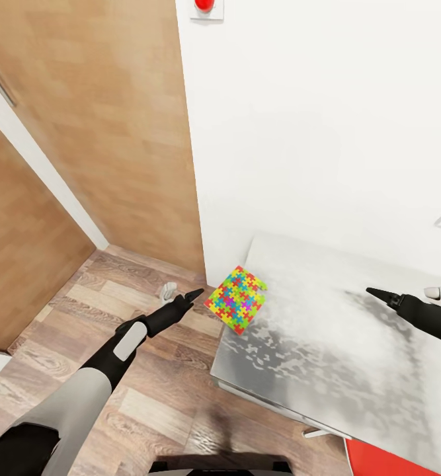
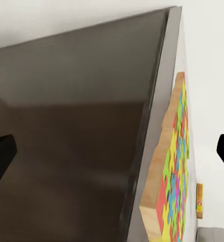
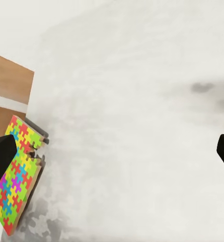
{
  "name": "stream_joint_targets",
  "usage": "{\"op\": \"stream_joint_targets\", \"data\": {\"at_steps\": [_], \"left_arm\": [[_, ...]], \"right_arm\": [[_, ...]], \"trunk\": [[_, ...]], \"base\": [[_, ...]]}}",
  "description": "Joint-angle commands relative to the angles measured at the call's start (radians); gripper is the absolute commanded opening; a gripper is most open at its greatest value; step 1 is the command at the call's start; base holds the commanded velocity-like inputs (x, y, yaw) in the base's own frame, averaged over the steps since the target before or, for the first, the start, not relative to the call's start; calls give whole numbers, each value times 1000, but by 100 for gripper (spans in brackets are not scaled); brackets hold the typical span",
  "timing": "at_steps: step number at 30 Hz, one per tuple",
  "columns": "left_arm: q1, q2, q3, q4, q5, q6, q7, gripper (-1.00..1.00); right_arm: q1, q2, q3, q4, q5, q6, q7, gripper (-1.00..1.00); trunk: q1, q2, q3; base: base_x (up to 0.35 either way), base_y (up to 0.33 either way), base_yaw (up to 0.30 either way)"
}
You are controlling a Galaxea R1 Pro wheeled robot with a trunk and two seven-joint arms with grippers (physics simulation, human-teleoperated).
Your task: Put all the toys in the child's room - the three board games (two on the bed and one on the table), the two jigsaw puzzles on the table, and the tennis ball on the table - inside the toy box on the table in the child's room.
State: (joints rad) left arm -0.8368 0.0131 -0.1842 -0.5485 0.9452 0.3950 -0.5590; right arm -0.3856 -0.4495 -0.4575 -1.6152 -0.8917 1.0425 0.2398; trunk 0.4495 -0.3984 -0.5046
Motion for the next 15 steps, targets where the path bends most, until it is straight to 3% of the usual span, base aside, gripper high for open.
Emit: {"op": "stream_joint_targets", "data": {"at_steps": [1,15], "left_arm": [[-1,1,-4,0,10,5,0,100],[-1,1,-5,-2,10,5,1,100]], "right_arm": [[-1,0,-1,0,10,5,10,100],[-1,0,-1,0,10,5,11,100]], "trunk": [[1,-2,-1],[1,-2,-1]], "base": [[0,0,0],[0,0,-23]]}}
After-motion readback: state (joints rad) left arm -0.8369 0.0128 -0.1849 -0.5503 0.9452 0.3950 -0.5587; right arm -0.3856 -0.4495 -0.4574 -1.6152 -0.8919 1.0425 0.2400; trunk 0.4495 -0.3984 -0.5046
